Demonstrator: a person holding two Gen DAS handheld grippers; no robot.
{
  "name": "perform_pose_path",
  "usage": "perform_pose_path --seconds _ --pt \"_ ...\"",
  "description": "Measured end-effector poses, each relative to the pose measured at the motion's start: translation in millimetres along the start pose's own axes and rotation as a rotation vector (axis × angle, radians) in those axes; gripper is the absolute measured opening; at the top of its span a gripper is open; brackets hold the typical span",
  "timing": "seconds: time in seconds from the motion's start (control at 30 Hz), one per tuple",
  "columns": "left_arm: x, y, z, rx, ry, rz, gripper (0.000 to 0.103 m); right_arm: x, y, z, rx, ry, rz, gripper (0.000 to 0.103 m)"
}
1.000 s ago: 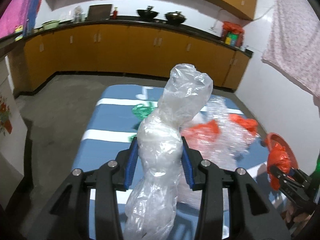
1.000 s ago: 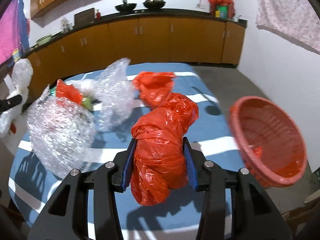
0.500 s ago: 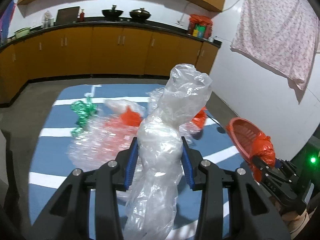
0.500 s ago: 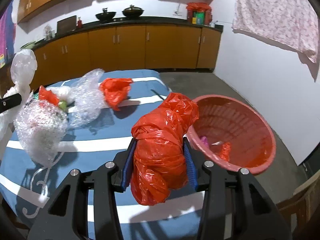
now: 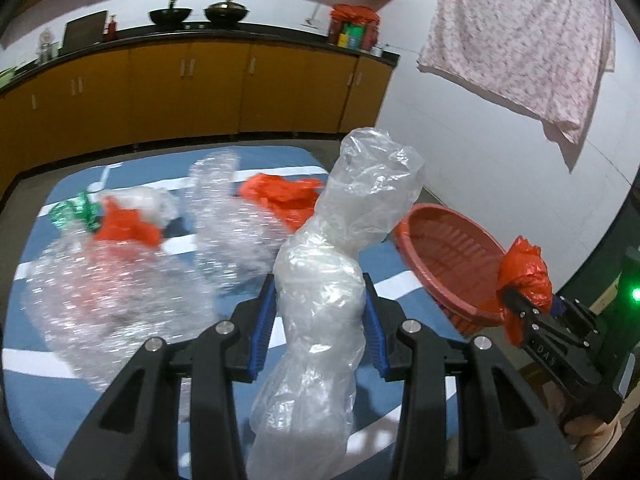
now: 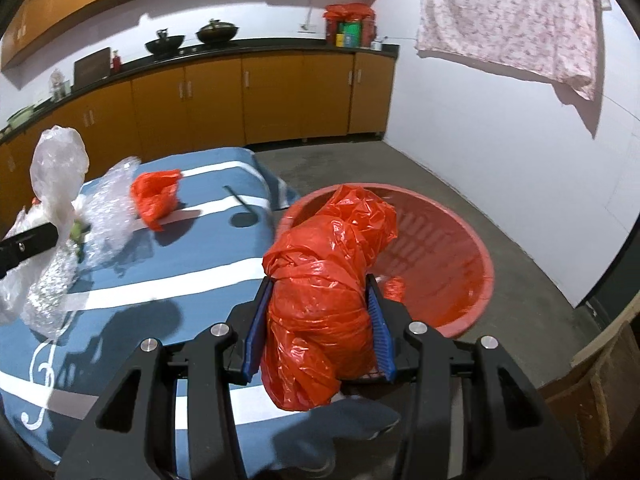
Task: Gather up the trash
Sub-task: 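Carry both bags over the red basket and open both tools to release them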
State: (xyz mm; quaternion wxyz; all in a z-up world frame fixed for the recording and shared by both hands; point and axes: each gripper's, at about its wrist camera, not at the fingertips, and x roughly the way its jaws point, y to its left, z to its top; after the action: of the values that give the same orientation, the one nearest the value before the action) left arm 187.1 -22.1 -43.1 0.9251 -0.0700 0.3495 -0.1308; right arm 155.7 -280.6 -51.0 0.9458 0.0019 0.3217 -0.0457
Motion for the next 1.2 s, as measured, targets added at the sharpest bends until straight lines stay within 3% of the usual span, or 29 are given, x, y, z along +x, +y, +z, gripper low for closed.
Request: perform_pose_path --seconds 0.67,1.2 --pt "95 -106 23 0.136 0.065 -0.167 0.040 26 -72 18 0.116 -0.014 -0.059 0.045" --pt "154 -147 29 0.202 0.125 -0.241 0.040 52 -98 23 0.152 -0.001 -0.070 0.045"
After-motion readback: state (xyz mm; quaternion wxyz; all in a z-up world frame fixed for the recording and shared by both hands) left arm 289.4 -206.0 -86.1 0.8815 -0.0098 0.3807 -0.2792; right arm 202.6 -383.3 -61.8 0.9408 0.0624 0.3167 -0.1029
